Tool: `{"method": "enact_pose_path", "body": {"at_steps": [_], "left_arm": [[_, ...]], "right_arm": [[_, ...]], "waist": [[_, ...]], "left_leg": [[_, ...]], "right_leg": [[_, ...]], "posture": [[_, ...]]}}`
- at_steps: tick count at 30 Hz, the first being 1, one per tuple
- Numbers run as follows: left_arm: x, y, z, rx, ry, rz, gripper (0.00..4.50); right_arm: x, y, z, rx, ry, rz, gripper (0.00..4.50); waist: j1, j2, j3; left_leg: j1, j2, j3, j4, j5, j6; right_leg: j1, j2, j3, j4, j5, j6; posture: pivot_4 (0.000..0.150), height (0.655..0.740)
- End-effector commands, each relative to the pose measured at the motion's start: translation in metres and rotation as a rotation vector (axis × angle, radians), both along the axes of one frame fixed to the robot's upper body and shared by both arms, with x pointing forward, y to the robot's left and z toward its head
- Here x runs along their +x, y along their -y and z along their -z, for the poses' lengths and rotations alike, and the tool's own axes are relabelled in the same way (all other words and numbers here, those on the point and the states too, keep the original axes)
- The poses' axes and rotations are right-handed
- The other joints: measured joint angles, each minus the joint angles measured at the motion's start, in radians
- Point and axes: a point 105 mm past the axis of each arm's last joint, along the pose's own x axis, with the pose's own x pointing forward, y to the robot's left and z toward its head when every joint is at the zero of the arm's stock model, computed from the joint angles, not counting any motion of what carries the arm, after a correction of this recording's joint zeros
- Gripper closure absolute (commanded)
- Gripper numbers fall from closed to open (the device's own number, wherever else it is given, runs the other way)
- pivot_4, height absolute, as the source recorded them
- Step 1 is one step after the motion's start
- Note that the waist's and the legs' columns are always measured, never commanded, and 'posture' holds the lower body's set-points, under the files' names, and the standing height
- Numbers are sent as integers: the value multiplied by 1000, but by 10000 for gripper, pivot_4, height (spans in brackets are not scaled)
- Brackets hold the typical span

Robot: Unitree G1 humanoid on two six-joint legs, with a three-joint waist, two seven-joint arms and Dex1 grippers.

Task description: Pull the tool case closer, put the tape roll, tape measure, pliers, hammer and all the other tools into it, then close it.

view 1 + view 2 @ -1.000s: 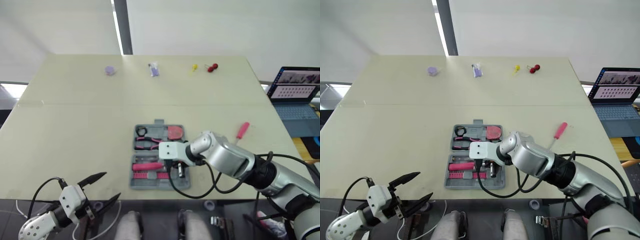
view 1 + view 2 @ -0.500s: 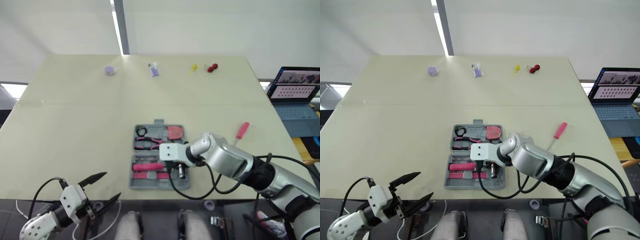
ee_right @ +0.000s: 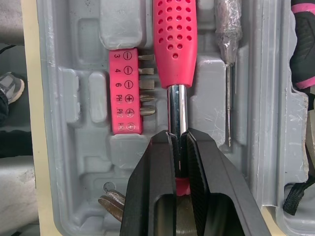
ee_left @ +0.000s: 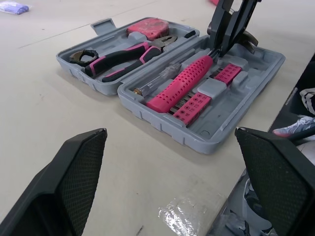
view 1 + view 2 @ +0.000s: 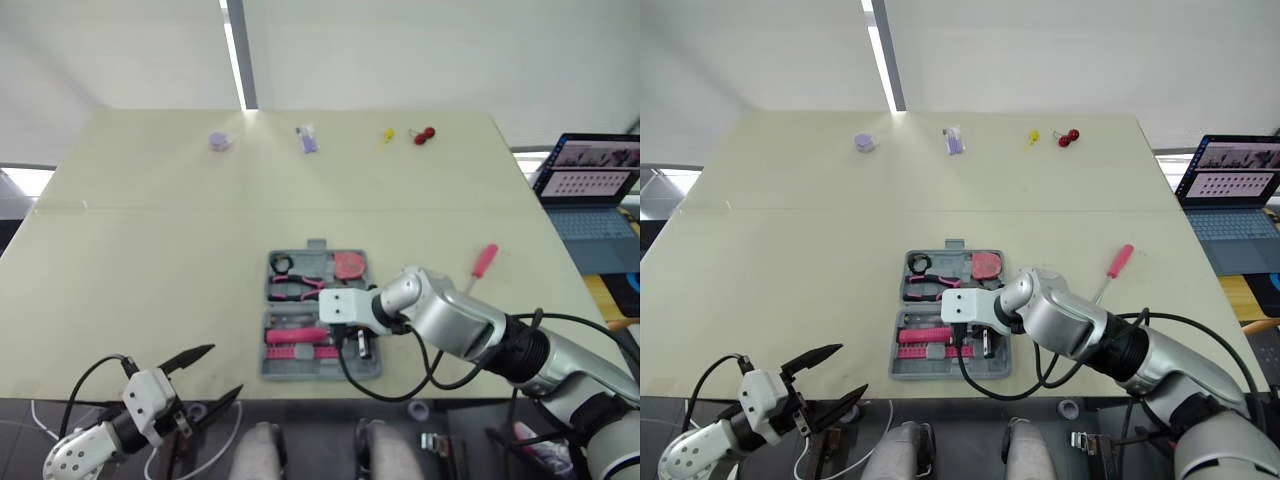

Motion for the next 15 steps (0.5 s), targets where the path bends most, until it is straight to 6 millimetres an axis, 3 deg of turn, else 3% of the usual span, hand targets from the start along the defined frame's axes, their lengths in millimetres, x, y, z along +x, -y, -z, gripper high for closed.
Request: {"method": "enact_pose_path", "body": {"at_steps": [1, 10, 11, 12, 15], "left_arm": [[0, 0, -3, 16, 25, 5, 0], [0, 1, -2, 16, 25, 5, 0], [0, 1, -2, 17, 25, 5, 0], [0, 1, -2, 17, 25, 5, 0], [1, 2, -2, 16, 25, 5, 0]], "right_arm": [[-2, -6, -7, 26, -1, -28, 44708], [-2, -7, -9, 38, -1, -26, 44708], [-2, -7, -9, 39, -1, -25, 35538], [-2, -6, -9, 39, -1, -25, 32999], [-2, -6, -13, 46, 2, -25, 17515]], "waist": [[0, 0, 0], [0, 0, 0], [0, 0, 0], [0, 0, 0], [0, 0, 0]], "left_leg": [[0, 0, 0, 0, 0, 0], [0, 0, 0, 0, 0, 0], [0, 0, 0, 0, 0, 0], [0, 0, 0, 0, 0, 0], [0, 0, 0, 1, 0, 0]], "right_leg": [[0, 0, 0, 0, 0, 0], [0, 0, 0, 1, 0, 0], [0, 1, 0, 1, 0, 0], [0, 1, 0, 1, 0, 0], [0, 1, 0, 1, 0, 0]], "posture": [[1500, 7400], [1500, 7400], [1500, 7400], [1500, 7400], [1500, 7400]]}}
